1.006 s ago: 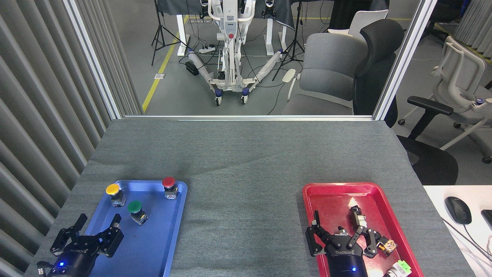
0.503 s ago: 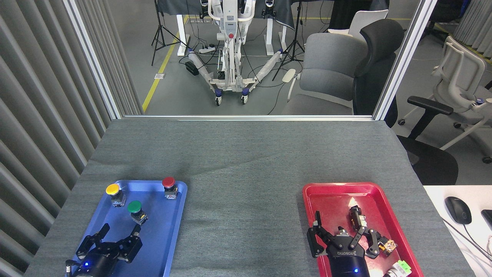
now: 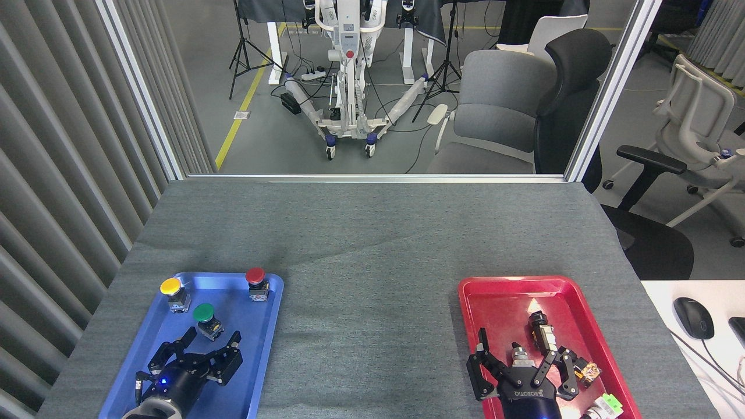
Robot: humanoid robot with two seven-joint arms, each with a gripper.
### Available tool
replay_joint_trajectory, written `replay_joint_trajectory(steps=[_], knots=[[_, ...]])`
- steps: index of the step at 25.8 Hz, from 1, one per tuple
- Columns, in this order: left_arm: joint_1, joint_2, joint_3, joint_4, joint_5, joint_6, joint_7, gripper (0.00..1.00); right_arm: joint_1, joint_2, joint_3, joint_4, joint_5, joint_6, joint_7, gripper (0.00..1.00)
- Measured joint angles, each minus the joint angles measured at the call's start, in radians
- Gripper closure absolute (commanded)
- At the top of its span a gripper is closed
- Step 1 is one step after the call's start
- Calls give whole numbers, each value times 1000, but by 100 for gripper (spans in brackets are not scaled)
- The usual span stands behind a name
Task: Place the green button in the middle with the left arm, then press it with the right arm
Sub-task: 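Reach the left gripper toward the green button in the blue tray, then grasp the green button with the left gripper and lift it, then carry the green button to the table middle and release it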
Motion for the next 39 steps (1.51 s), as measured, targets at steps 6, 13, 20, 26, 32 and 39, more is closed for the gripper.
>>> replay_joint_trajectory(steps=[6,13,20,26,32,39], knots=[[-80,-10,-9,117,1,6,19,1,2,0,0,0,0,0,-1,0],[-111,-12,-13,160,1,6,35,48,2,-1,0,0,1,3,-1,0],[-105,-7,-53,163,-4,6,68,96,2,-1,0,0,1,3,-15,0],[-89,11,-58,138,-15,-29,83,100,3,2,0,0,3,3,-23,0],[-76,11,-73,-67,-45,-60,107,100,-1,-2,0,1,3,3,-24,0],[-203,-170,-215,-43,-215,-58,75,100,-9,-10,0,4,0,2,-22,0]])
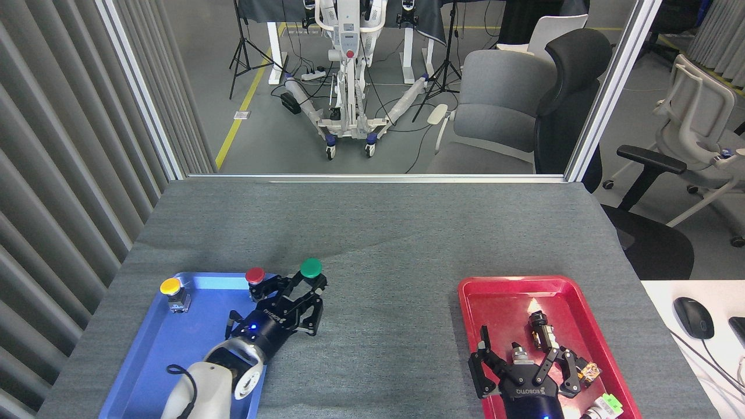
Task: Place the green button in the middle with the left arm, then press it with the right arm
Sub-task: 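Carry the green button to the table middle and release it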
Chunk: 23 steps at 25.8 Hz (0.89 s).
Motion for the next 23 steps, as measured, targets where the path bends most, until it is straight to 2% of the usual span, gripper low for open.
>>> replay_joint_trajectory(steps=[8,11,16,19,20,21,23], knots=[[-123,-135,-200,272,-42,-3,-7,100,-3,6,7,-28,-2,13,2,0],[-133,-166,-224,336,-39,4,0,100,-19,28,15,-39,-1,53,-13,0],[-134,-185,-234,387,-33,14,9,100,-24,-3,12,-29,-3,21,-25,0],[-133,-187,-235,398,-32,21,15,90,-24,-1,15,-29,-2,11,-26,0],[-132,-188,-235,399,-32,21,15,84,-27,3,16,-27,-1,7,-26,0],[-130,-188,-235,401,-32,19,19,72,-31,5,17,-24,0,3,-26,0],[-127,-187,-235,403,-32,21,30,59,-38,7,18,-21,1,-3,-26,0]])
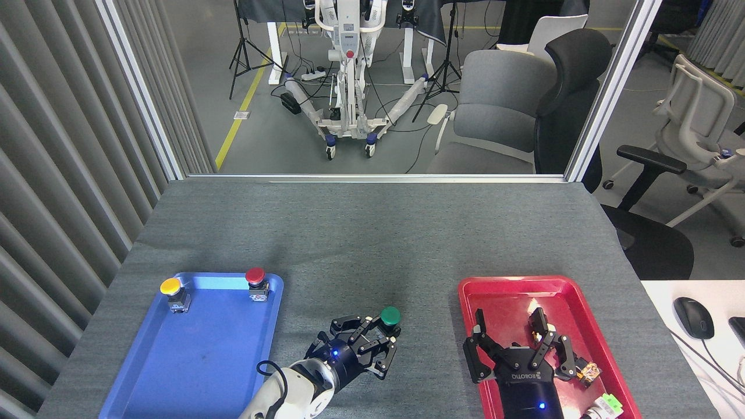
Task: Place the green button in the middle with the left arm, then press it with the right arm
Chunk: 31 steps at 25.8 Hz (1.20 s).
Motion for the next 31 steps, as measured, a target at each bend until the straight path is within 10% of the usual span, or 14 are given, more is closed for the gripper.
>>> replay_joint_trajectory(steps=[3,13,23,31], knots=[[10,1,2,4,2,0,18,0,-7,3,2,2,2,-6,0,0],[56,42,29,-119,48,4,31,1,-22,-4,1,18,2,-5,-3,0],[431,363,343,-656,232,221,-20,1,-15,33,31,-21,-2,39,27,0],[567,390,530,-746,247,299,-1,1,-51,-73,25,19,-87,30,41,0]])
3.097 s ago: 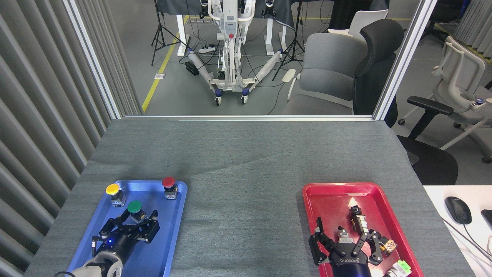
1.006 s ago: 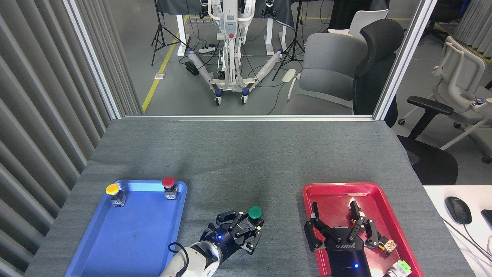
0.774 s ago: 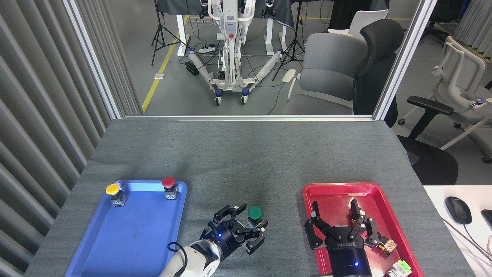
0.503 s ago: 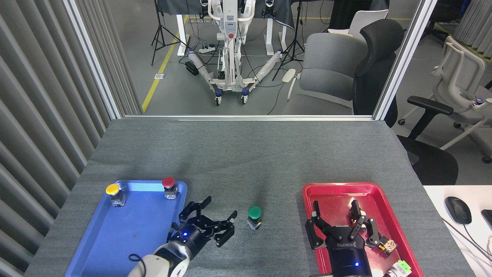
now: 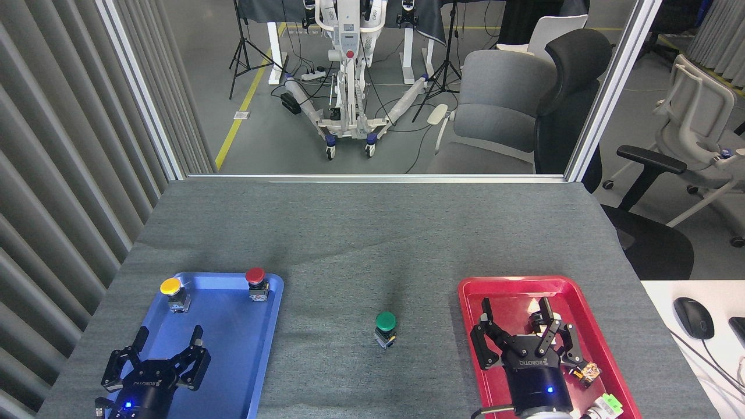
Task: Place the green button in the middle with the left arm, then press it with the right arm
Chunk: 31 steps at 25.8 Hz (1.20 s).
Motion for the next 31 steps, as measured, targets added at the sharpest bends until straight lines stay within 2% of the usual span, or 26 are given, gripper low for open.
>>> replay_joint_trajectory(steps=[8,16,24,31], knots=[[11,4,12,-73,1,9,-26,1,-2,-9,8,5,-11,1,-11,0],[34,0,12,-195,2,14,-61,1,-15,5,23,7,-13,2,-13,0],[41,-1,12,-215,3,13,-106,1,-36,-19,79,36,-17,29,-4,1],[48,1,22,-197,2,14,-107,1,-46,-1,172,61,-18,47,78,34]])
